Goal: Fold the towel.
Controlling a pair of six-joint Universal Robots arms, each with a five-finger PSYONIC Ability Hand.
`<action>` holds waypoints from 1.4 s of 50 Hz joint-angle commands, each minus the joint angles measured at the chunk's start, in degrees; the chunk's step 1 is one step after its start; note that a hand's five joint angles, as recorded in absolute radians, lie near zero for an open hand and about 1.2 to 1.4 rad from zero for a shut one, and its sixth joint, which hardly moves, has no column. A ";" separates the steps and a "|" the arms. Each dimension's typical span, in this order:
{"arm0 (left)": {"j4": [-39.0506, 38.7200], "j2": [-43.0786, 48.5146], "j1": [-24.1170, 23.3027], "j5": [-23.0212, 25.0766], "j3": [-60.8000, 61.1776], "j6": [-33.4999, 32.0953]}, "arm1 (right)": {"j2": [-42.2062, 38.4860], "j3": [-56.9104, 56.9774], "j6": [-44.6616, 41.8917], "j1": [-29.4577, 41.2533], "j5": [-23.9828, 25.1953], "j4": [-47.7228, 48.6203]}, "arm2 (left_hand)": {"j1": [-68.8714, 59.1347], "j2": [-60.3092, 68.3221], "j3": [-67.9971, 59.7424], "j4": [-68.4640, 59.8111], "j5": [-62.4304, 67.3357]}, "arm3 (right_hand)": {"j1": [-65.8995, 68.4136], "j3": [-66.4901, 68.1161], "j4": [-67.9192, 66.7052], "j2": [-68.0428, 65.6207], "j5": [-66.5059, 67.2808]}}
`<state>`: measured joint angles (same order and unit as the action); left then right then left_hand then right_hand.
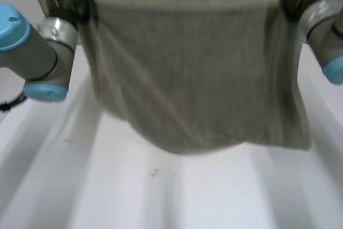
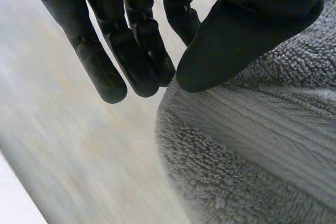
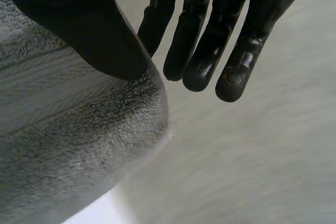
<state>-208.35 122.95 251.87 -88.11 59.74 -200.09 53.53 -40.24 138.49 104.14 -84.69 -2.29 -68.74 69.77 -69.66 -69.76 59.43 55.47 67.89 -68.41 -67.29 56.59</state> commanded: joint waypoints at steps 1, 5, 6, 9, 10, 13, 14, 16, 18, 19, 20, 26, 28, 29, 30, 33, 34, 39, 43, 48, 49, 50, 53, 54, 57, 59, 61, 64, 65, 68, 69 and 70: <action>-27.62 -9.90 -0.24 -3.47 5.90 0.92 | 15.08 -13.95 8.29 0.37 -2.41 31.35 | -11.26 10.23 -10.34 -10.24 10.57 | 24.53 12.11 -11.59 -12.71 13.41; -24.67 -11.41 0.02 -3.38 8.36 1.54 | 17.48 -17.50 8.20 0.19 -1.71 30.51 | -11.26 10.23 -10.34 -10.24 10.57 | 24.53 12.11 -11.59 -12.71 13.41; -21.77 -11.94 0.20 -3.30 9.68 1.81 | 17.74 -18.72 8.29 0.10 -1.10 28.68 | -11.26 10.23 -10.34 -10.24 10.57 | 24.53 12.11 -11.59 -12.71 13.41; -15.27 -12.12 0.64 -3.21 12.49 1.72 | 17.83 -20.83 8.29 0.45 0.57 22.89 | -11.26 10.23 -10.34 -10.24 10.57 | 24.53 12.11 -11.59 -12.71 13.41; -15.24 -12.12 0.64 -3.21 12.51 1.72 | 17.83 -20.84 8.29 0.45 0.57 22.86 | -11.26 10.23 -10.34 -10.24 10.57 | 24.53 12.11 -11.59 -12.71 13.41; -9.00 -11.50 1.25 -3.03 16.11 1.81 | 17.92 -24.62 8.20 0.10 3.04 18.11 | -11.26 10.23 -10.34 -10.24 10.57 | 24.53 12.11 -11.59 -12.71 13.41; -6.30 -11.33 1.78 -2.86 18.20 1.55 | 17.84 -26.45 8.38 0.10 4.34 16.37 | -11.26 10.23 -10.34 -10.24 10.57 | 24.53 12.11 -11.59 -12.71 13.41; -4.27 -11.24 2.48 -2.86 20.57 1.54 | 17.40 -28.75 8.11 0.19 6.02 15.04 | -11.26 10.23 -10.34 -10.24 10.57 | 24.53 12.11 -11.59 -12.71 13.41; -2.85 -10.80 3.36 -2.86 23.05 1.63 | 15.56 -32.95 8.03 0.19 9.00 13.55 | -11.26 10.23 -10.34 -10.24 10.57 | 24.53 12.11 -11.59 -12.71 13.41; -1.80 -9.58 3.62 -2.77 25.40 1.02 | 15.55 -32.97 8.03 0.19 9.01 13.54 | -11.26 10.23 -10.34 -10.24 10.57 | 24.53 12.11 -11.59 -12.71 13.41; -0.92 -7.83 3.80 -2.77 27.34 0.76 | 13.29 -34.53 7.68 0.19 10.06 12.93 | -11.26 10.23 -10.34 -10.24 10.57 | 24.53 12.11 -11.59 -12.71 13.41; -0.39 -4.38 3.72 -2.68 32.63 -1.27 | 4.40 -38.06 1.81 0.10 10.33 7.93 | -11.26 10.23 -10.34 -10.24 10.57 | 24.53 12.11 -11.59 -12.71 13.41; 0.66 -3.94 3.54 -2.68 36.13 -4.24 | 3.34 -38.94 -0.30 0.02 10.24 6.09 | -11.26 10.23 -10.34 -10.24 10.57 | 24.53 12.11 -11.59 -12.71 13.41; 0.67 -3.94 3.54 -2.68 36.15 -4.26 | 3.33 -38.94 -0.32 0.01 10.24 6.07 | -11.26 10.23 -10.34 -10.24 10.57 | 24.53 12.11 -11.59 -12.71 13.41; 1.62 -3.94 3.45 -2.68 37.89 -6.34 | 2.98 -40.08 -2.59 0.01 10.24 3.98 | -11.26 10.23 -10.34 -10.24 10.57 | 24.53 12.11 -11.59 -12.71 13.41; 5.56 -4.99 3.19 -2.77 41.06 -12.66 | 3.94 -42.54 -6.02 -0.16 10.24 -1.37 | -11.26 10.23 -10.34 -10.24 10.57 | 24.53 12.11 -11.59 -12.71 13.41; 5.59 -5.00 3.19 -2.77 41.07 -12.69 | 5.51 -43.77 -7.26 -0.16 10.33 -4.62 | -11.26 10.23 -10.34 -10.24 10.57 | 24.53 12.11 -11.59 -12.71 13.41; 19.48 -15.63 3.98 -3.65 45.47 -21.31 | 14.29 -48.16 -10.51 -0.69 10.77 -16.91 | -11.26 10.23 -10.34 -10.24 10.57 | 24.53 12.11 -11.59 -12.71 13.41; 36.65 -27.28 5.03 -4.00 46.78 -21.49 | 19.50 -50.46 -13.33 -2.10 11.39 -25.48 | -11.26 10.23 -10.34 -10.24 10.57 | 24.53 12.11 -11.59 -12.71 13.41; 50.02 -36.61 6.44 -2.86 46.61 -20.87 | 34.15 -51.43 -19.03 -2.71 11.65 -35.49 | -11.26 10.23 -10.34 -10.24 10.57 | 24.53 12.11 -11.59 -12.71 13.41; 52.06 -38.29 6.44 -2.77 46.17 -20.87 | 34.18 -51.43 -19.04 -2.71 11.65 -35.50 | -11.26 10.23 -10.34 -10.24 10.57 | 24.53 12.11 -11.59 -12.71 13.41; 52.08 -38.31 6.44 -2.77 46.17 -20.87 | 36.10 -50.90 -19.65 -2.97 11.82 -35.59 | -11.26 10.23 -10.34 -10.24 10.57 | 24.53 12.11 -11.59 -12.71 13.41; 51.65 -39.45 6.70 -1.90 44.34 -20.87 | 36.64 -49.33 -20.28 -3.59 12.52 -34.80 | -11.26 10.23 -10.34 -10.24 10.57 | 24.53 12.11 -11.59 -12.71 13.41; 50.16 -39.36 6.88 -1.28 43.54 -20.78 | 36.64 -49.32 -20.28 -3.59 12.53 -34.80 | -11.26 10.23 -10.34 -10.24 10.57 | 24.53 12.11 -11.59 -12.71 13.41; 45.61 -37.27 6.71 0.21 41.96 -20.69 | 34.97 -46.86 -19.57 -3.94 13.41 -33.48 | -11.26 10.23 -10.34 -10.24 10.57 | 24.53 12.11 -11.59 -12.71 13.41; 41.92 -33.95 6.62 0.57 40.99 -20.61 | 31.46 -45.71 -19.48 -3.85 13.58 -32.07 | -11.26 10.23 -10.34 -10.24 10.57 | 24.53 12.11 -11.59 -12.71 13.41; 38.32 -30.00 6.01 0.57 39.07 -20.60 | 23.32 -42.13 -19.14 -3.07 12.62 -29.10 | -11.26 10.23 -10.34 -10.24 10.57 | 24.53 12.11 -11.59 -12.71 13.41; 32.25 -22.52 5.82 0.04 34.41 -20.52 | 17.07 -37.12 -17.39 -2.97 10.43 -27.25 | -11.26 10.23 -10.34 -10.24 10.57 | 24.53 12.11 -11.59 -12.71 13.41; 29.78 -18.66 5.82 0.04 31.78 -20.52 | 17.04 -37.10 -17.38 -2.97 10.42 -27.24 | -11.26 10.23 -10.34 -10.24 10.57 | 24.53 12.11 -11.59 -12.71 13.41; 27.83 -14.58 5.74 0.13 29.03 -20.60 | 11.10 -31.85 -14.66 -1.49 7.71 -24.27 | -11.26 10.23 -10.34 -10.24 10.57 | 24.53 12.11 -11.59 -12.71 13.41; 26.17 -10.84 5.65 0.04 25.99 -20.60 | 8.11 -29.30 -13.52 -0.09 6.91 -21.73 | -11.26 10.23 -10.34 -10.24 10.57 | 24.53 12.11 -11.59 -12.71 13.41; 25.11 -7.49 5.56 -0.04 23.17 -20.60 | 8.08 -29.28 -13.51 -0.07 6.90 -21.70 | -11.26 10.23 -10.34 -10.24 10.57 | 24.53 12.11 -11.59 -12.71 13.41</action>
<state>-176.61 101.86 257.76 -87.84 92.77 -220.61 71.57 -77.64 121.23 101.46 -74.12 -29.44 -68.75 69.80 -69.67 -69.78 59.58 55.47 67.91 -68.41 -67.30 56.72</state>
